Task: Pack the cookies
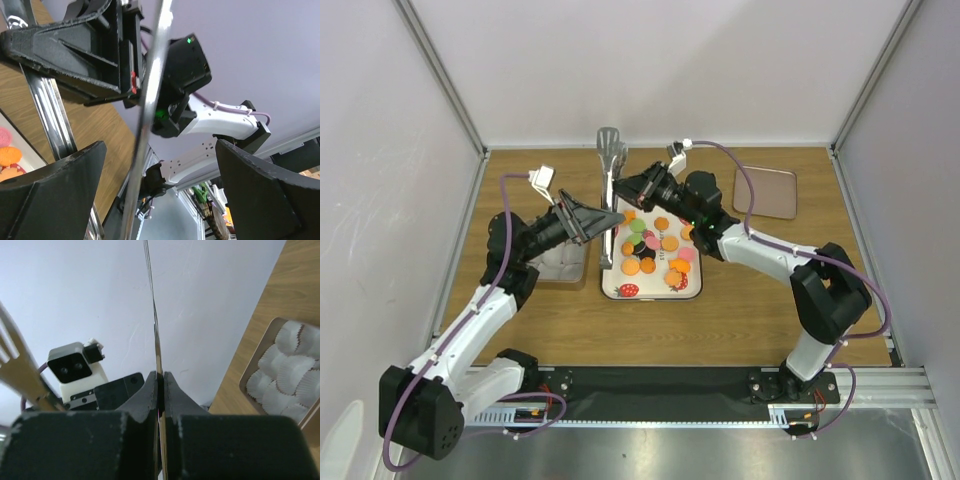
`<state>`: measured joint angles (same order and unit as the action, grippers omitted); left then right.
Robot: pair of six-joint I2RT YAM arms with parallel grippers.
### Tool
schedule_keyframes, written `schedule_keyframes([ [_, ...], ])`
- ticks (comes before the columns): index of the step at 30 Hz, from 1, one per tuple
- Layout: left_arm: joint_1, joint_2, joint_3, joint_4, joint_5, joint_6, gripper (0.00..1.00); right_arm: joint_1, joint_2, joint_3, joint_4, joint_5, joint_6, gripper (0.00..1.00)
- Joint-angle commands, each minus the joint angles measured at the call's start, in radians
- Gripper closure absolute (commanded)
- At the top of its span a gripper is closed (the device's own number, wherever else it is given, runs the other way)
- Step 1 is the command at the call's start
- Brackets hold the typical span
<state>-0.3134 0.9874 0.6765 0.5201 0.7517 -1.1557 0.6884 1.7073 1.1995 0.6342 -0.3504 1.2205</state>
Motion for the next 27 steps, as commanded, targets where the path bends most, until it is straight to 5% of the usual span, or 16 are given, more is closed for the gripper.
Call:
schedule_keyframes([
  [1, -0.003, -0.004, -0.028, 0.070, 0.017, -0.029, 0.02, 0.051, -0.067, -0.037, 0.257, 0.102, 0.103, 1.00],
  [16, 0.095, -0.058, -0.008, -0.040, 0.027, 0.030, 0.00, -0.018, -0.248, -0.152, 0.156, 0.151, 0.042, 1.00],
  [27, 0.109, 0.002, -0.025, 0.161, 0.097, -0.070, 0.00, 0.026, -0.197, -0.103, 0.186, 0.165, 0.033, 1.00],
])
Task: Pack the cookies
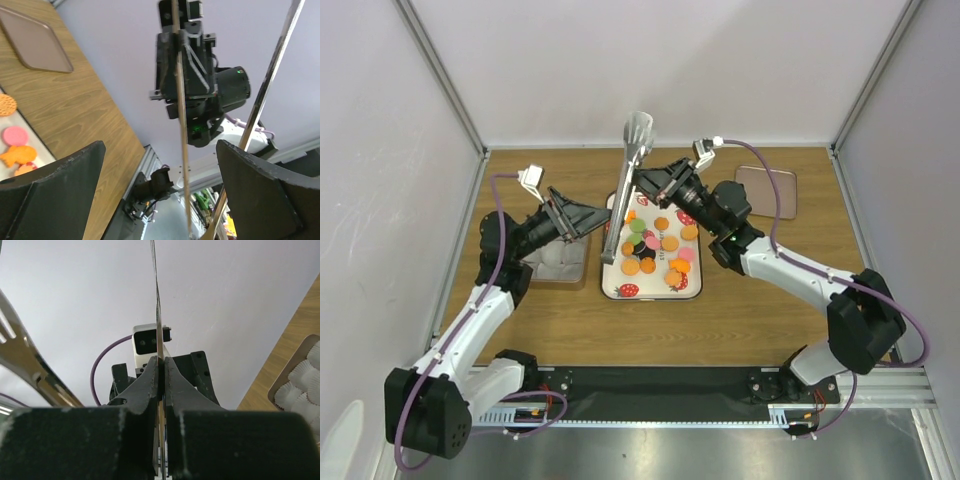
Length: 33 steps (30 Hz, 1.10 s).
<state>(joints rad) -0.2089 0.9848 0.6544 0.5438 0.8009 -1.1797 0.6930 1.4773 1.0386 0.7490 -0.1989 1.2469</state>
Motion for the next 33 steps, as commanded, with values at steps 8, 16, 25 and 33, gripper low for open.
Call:
schedule_keyframes([
  [8, 0.005, -0.005, -0.053, 0.252, 0.057, -0.115, 0.00, 0.043, 0.103, 0.095, 0.133, 0.013, 0.012, 1.00],
  [16, 0.029, -0.038, -0.056, 0.133, -0.002, -0.061, 0.00, 0.011, 0.068, 0.018, 0.211, 0.013, 0.036, 1.00],
  [25, 0.049, -0.037, -0.108, 0.277, -0.017, -0.150, 0.00, 0.002, 0.066, 0.008, 0.219, 0.012, 0.051, 1.00],
  [33, 0.048, -0.032, -0.085, 0.307, 0.023, -0.143, 0.00, 0.028, 0.126, 0.077, 0.200, 0.001, 0.051, 1.00],
])
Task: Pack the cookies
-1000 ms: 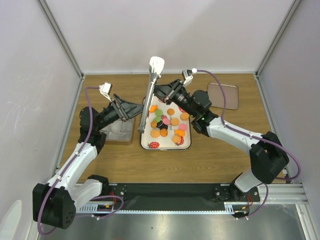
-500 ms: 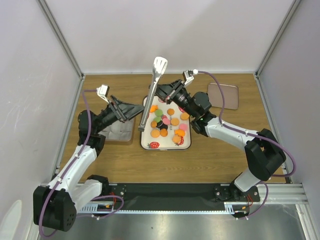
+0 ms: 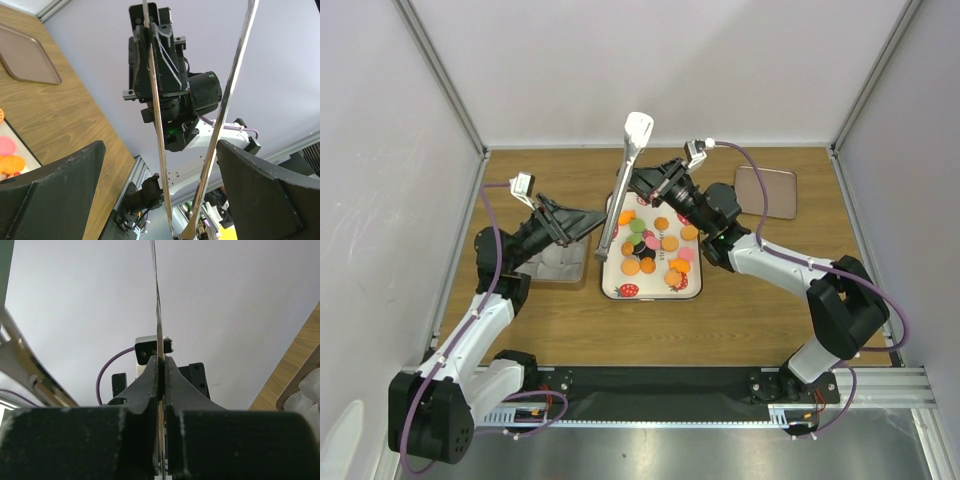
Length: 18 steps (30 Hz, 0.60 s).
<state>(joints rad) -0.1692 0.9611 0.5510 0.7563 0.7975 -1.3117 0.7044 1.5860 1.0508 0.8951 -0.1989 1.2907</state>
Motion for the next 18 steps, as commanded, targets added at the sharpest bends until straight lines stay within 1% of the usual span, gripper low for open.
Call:
schedule_keyframes([
  [1, 0.007, -0.009, 0.020, 0.092, 0.028, -0.011, 0.00, 0.018, 0.025, 0.069, 0.057, 0.001, 0.009, 1.00],
  [6, 0.000, -0.010, 0.020, 0.110, 0.034, -0.017, 0.00, 0.032, 0.048, 0.107, 0.051, 0.000, 0.004, 1.00],
  [10, -0.013, -0.010, 0.036, 0.095, 0.039, 0.000, 0.00, 0.043, 0.066, 0.133, 0.047, -0.005, 0.001, 1.00],
  [14, -0.030, -0.002, 0.052, 0.072, 0.026, 0.015, 0.00, 0.075, 0.081, 0.156, 0.031, 0.000, -0.016, 1.00],
  [18, -0.047, 0.010, 0.056, 0.089, 0.026, 0.003, 0.00, 0.099, 0.101, 0.182, 0.021, 0.003, -0.030, 1.00],
])
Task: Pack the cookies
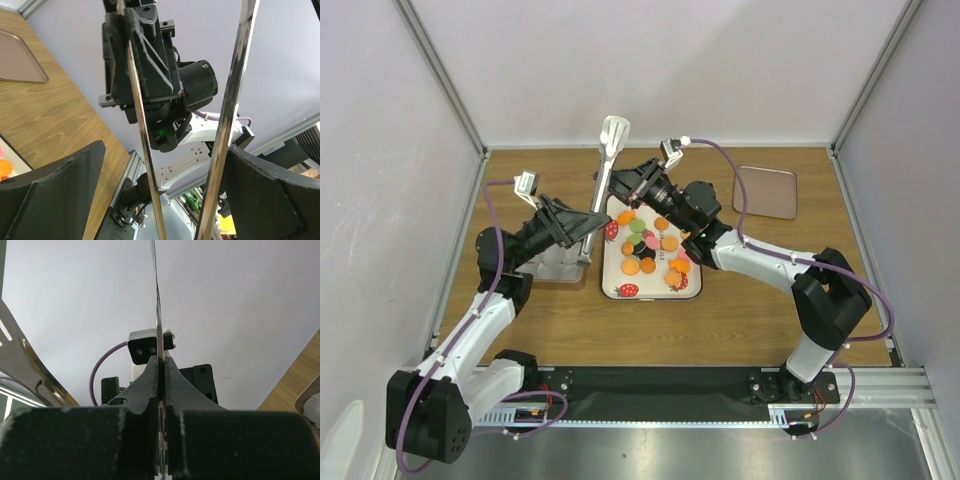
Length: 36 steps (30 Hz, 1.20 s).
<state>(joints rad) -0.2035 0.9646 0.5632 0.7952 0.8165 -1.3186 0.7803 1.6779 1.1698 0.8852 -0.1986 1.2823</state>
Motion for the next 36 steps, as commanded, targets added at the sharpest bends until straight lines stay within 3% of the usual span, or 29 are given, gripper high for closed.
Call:
schedule_keyframes([
  [1, -0.013, 0.008, 0.044, 0.053, 0.007, 0.007, 0.00, 0.028, 0.019, 0.068, 0.029, -0.001, -0.021, 1.00],
  [24, -0.013, -0.029, 0.052, -0.028, 0.013, 0.048, 0.23, 0.059, 0.008, 0.054, -0.003, 0.007, -0.090, 1.00],
  [34, -0.014, -0.041, 0.043, -0.045, 0.015, 0.052, 0.24, 0.043, 0.002, 0.039, 0.037, 0.031, -0.090, 1.00],
  [36, -0.016, -0.041, 0.041, -0.045, 0.016, 0.053, 0.20, 0.039, 0.003, 0.037, 0.052, 0.033, -0.086, 1.00],
])
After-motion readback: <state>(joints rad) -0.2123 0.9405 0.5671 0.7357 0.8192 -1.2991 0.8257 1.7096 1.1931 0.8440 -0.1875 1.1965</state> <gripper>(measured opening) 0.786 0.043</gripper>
